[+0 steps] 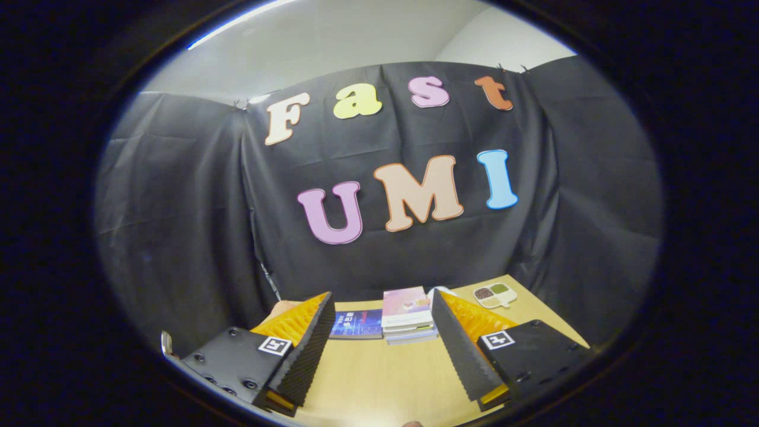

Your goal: Open the storage box then place both shoes into the box .Put the left shoe in first, then the right shoe, with the right side of both shoes facing outward in a uniform manner.

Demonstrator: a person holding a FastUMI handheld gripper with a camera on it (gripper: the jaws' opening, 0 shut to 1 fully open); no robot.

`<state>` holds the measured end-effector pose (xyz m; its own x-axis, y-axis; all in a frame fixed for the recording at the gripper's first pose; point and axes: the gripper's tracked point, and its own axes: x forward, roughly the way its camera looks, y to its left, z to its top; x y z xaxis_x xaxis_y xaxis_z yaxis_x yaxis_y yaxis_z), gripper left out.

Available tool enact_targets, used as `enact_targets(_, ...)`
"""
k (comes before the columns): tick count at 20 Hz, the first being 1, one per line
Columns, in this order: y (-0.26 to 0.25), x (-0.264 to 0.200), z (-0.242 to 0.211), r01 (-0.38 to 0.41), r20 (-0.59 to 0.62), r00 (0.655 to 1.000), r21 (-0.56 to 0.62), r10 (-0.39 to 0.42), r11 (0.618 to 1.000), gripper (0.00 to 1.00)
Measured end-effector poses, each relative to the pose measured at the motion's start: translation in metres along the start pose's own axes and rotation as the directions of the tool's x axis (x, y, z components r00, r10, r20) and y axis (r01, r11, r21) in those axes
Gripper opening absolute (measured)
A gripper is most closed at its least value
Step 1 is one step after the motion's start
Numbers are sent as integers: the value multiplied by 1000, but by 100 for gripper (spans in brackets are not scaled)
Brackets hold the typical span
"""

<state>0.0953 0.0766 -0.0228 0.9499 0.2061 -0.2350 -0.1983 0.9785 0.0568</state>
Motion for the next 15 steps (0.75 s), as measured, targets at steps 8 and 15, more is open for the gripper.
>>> enact_targets(8,-43,-8,12,-13,32,999,-2,13,1000,100)
enact_targets(15,-72,-14,20,-36,38,999,-29,37,999,100)
